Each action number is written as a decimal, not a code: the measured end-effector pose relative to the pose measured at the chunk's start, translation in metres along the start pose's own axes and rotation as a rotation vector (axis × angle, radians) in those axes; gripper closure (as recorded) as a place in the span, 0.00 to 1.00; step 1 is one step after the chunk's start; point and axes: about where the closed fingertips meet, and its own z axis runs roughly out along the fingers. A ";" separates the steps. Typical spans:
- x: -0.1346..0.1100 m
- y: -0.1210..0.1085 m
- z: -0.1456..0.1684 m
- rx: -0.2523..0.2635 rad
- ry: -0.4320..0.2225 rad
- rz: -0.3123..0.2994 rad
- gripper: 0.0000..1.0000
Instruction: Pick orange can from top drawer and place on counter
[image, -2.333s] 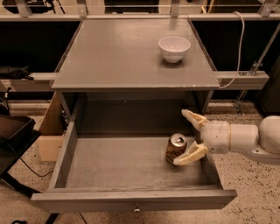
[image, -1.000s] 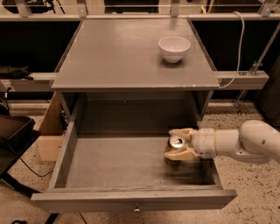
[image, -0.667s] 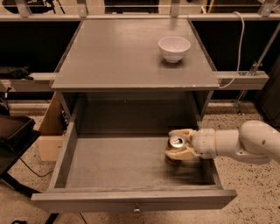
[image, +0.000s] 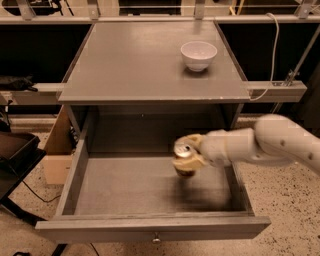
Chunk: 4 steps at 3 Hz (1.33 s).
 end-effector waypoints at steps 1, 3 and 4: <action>-0.097 -0.008 0.032 0.011 0.074 -0.077 1.00; -0.275 -0.074 0.095 0.141 0.050 -0.102 1.00; -0.327 -0.120 0.134 0.183 -0.042 0.006 1.00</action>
Offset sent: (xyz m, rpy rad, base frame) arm 0.0969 0.2883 0.2123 -0.1285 -0.0697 -0.0129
